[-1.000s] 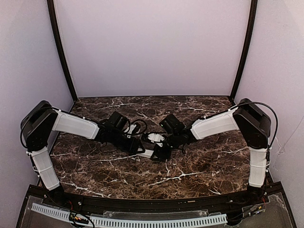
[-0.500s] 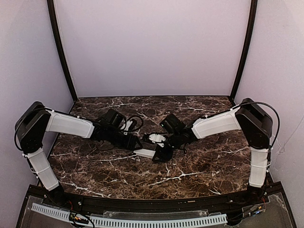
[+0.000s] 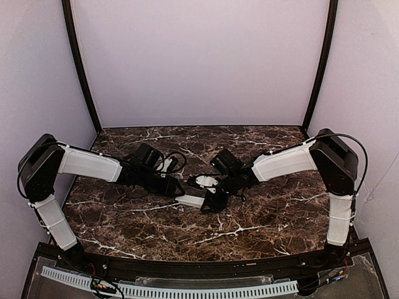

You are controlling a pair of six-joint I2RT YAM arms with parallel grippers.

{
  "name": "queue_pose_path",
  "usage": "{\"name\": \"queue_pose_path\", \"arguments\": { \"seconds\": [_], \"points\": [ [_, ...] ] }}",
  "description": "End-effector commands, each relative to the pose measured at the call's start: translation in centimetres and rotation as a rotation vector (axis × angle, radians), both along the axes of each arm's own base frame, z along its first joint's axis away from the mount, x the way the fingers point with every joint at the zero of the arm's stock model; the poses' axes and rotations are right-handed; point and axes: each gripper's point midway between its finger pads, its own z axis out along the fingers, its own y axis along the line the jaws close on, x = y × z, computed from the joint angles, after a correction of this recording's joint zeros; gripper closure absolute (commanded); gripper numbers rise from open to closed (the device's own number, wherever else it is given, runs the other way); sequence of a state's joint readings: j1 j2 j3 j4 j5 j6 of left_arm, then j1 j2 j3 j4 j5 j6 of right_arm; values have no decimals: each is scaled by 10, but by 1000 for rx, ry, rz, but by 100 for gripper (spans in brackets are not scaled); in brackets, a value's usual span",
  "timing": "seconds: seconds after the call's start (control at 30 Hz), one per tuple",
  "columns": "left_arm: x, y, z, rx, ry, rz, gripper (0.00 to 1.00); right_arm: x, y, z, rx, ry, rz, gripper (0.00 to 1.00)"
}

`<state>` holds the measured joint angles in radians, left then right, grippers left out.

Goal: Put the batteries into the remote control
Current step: Adjust the battery cover of the remote control without the battery cover.

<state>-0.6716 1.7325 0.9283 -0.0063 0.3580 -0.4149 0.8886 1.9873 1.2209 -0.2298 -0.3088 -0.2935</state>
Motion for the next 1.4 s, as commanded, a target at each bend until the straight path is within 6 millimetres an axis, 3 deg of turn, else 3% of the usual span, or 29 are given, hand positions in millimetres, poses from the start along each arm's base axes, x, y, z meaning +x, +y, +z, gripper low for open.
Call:
{"name": "queue_pose_path", "arguments": {
  "seconds": [0.0, 0.37, 0.73, 1.03, 1.37],
  "points": [
    [2, -3, 8, -20, -14, -8, 53, 4, -1, 9, -1, -12, -14, 40],
    [3, -10, 3, -27, 10, -24, 61, 4, -2, 7, -10, -11, -12, 45],
    [9, -15, 4, -33, 6, -31, 64, 2, -3, 4, -13, -5, -7, 52],
    [8, -17, 2, -34, 9, -46, 64, 3, -3, 4, -19, -3, -11, 45],
    [0, -8, 12, -33, -10, -45, 65, 4, 1, 9, -3, -9, 1, 47]
  ]
}}
